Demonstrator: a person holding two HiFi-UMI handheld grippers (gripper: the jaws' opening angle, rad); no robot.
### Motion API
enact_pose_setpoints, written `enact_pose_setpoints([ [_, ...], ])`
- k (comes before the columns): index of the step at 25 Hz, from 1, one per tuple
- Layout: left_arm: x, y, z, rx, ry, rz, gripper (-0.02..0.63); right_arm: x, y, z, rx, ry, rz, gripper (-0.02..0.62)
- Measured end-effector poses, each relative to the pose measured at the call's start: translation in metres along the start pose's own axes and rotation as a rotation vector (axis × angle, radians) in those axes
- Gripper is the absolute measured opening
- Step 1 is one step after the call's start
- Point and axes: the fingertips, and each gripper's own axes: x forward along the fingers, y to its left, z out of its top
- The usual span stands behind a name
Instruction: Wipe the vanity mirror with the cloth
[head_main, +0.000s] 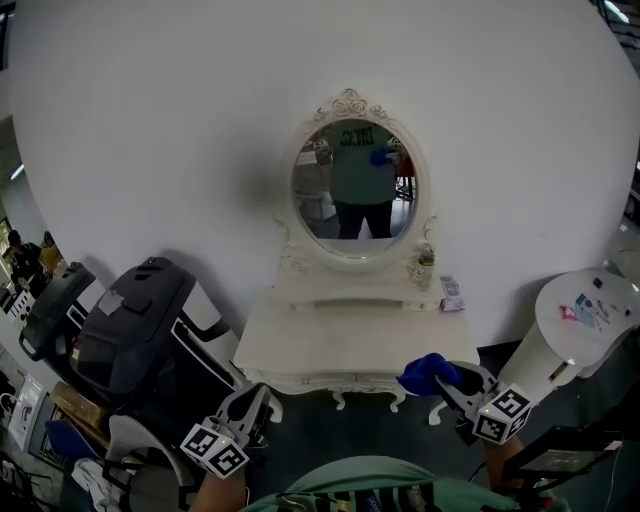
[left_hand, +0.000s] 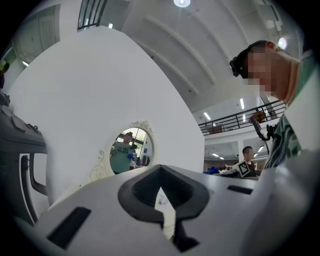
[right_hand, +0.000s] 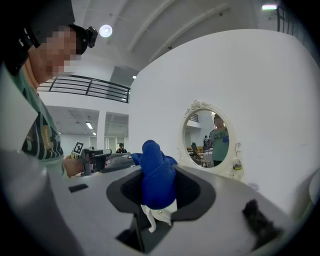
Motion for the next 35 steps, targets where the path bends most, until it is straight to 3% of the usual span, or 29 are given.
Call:
enact_pose_setpoints([
  [6,0.007,-0.006,-0.007,0.012,-0.003,-0.022,0.006,-0.011,-0.003,-0.003,-0.001,-0.034,-0.009,0.129],
  [25,0.126,-0.09,-0.037,0.004,0.029,-0.06,0.006,-0.077,-0.112,0.013,-0.001,-0.039,0.02,0.129],
  [29,0.126,-0.079,-0.043,0.0,0.039,-0.044,0.006,-0.056,-0.115,0.003,0.021,-0.03,0.047,0.129],
  [35,0.12,-0.013,-0.034,-0.024,0.03,-0.04,0.006,0.01,-0.101,0.007,0.022,-0.03,0.057,0.129],
])
